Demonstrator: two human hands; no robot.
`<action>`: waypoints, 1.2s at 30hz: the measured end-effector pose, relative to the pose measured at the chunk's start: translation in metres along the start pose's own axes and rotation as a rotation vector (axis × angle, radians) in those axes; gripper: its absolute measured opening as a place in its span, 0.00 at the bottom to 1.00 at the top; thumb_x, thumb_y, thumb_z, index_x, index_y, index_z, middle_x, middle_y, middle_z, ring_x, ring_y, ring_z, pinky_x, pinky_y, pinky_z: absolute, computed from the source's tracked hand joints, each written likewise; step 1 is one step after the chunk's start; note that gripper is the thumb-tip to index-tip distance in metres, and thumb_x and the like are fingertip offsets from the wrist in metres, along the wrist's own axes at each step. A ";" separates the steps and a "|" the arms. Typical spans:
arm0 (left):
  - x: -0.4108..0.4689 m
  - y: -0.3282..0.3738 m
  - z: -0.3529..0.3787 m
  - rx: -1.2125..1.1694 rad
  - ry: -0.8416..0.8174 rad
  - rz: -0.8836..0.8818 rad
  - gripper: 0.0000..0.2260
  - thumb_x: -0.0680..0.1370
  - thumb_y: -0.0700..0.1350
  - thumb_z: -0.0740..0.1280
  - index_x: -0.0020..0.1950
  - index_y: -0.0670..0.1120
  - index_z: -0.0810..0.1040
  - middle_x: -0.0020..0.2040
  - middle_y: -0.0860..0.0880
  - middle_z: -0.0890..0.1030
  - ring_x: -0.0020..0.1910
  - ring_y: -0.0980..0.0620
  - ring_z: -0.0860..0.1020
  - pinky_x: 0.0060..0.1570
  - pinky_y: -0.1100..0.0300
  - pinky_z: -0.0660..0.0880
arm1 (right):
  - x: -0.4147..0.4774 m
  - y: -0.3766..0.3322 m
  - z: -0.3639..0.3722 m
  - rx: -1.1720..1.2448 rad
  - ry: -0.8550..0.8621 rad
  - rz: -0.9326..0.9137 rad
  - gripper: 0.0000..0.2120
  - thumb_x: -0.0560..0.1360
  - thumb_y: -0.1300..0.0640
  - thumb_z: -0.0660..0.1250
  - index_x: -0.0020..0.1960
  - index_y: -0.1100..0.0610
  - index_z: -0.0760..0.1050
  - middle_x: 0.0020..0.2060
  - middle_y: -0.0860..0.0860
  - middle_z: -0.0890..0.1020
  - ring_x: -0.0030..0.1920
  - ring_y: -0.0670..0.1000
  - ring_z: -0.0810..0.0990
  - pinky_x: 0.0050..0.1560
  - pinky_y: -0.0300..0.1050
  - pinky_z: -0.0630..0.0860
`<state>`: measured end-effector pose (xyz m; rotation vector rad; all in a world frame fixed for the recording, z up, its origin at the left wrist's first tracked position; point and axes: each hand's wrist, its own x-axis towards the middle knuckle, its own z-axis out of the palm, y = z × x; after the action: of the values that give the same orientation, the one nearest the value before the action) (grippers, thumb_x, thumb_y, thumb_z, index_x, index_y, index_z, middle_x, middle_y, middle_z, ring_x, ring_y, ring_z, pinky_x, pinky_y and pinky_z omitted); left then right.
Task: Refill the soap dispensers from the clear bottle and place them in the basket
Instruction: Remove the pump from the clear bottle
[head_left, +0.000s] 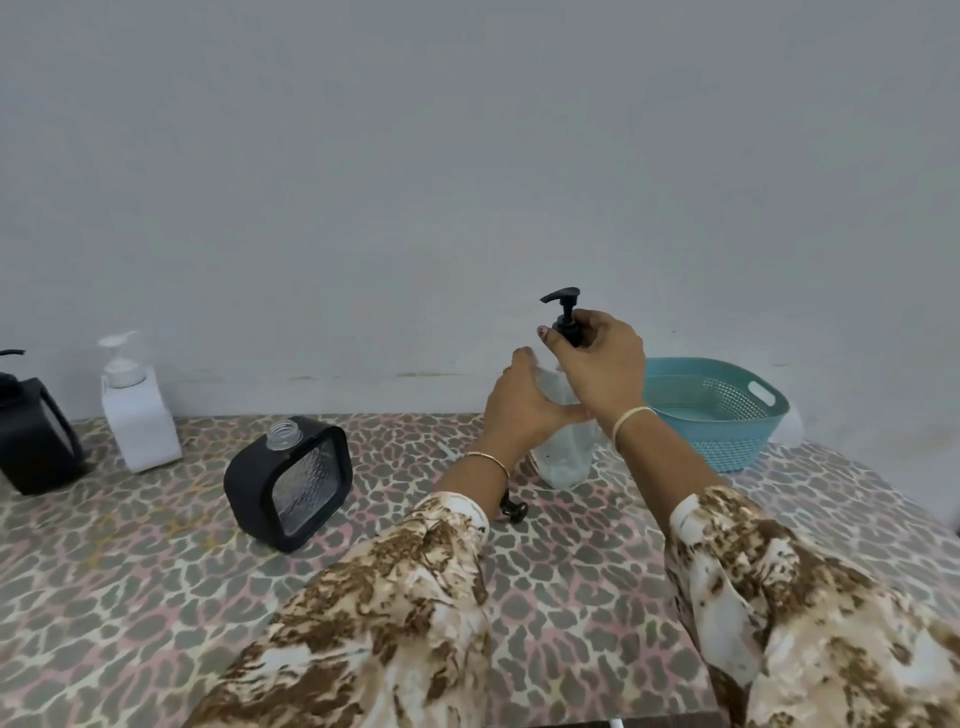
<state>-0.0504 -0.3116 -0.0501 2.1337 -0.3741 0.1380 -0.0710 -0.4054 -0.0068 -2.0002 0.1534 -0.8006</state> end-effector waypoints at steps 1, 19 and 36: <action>0.000 -0.002 -0.004 -0.009 -0.016 0.008 0.38 0.62 0.57 0.80 0.63 0.45 0.64 0.57 0.49 0.74 0.57 0.48 0.76 0.45 0.56 0.72 | 0.001 0.000 -0.002 0.066 -0.052 0.005 0.10 0.71 0.50 0.74 0.49 0.52 0.80 0.41 0.46 0.84 0.44 0.46 0.83 0.51 0.41 0.78; -0.014 -0.006 -0.019 -0.019 -0.078 0.001 0.46 0.61 0.58 0.81 0.72 0.47 0.62 0.65 0.50 0.74 0.64 0.50 0.73 0.57 0.57 0.72 | -0.001 -0.008 -0.024 0.255 -0.219 0.067 0.12 0.69 0.63 0.74 0.51 0.58 0.78 0.41 0.49 0.82 0.43 0.47 0.80 0.49 0.40 0.77; -0.018 -0.003 -0.021 -0.046 -0.108 -0.027 0.48 0.65 0.54 0.80 0.77 0.46 0.55 0.72 0.47 0.69 0.71 0.47 0.68 0.64 0.56 0.68 | -0.002 -0.013 -0.006 0.053 -0.088 0.058 0.24 0.62 0.45 0.80 0.50 0.54 0.74 0.39 0.42 0.79 0.40 0.40 0.77 0.42 0.34 0.72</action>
<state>-0.0653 -0.2889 -0.0454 2.1055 -0.4072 -0.0008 -0.0790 -0.4015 0.0048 -1.9686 0.1374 -0.6718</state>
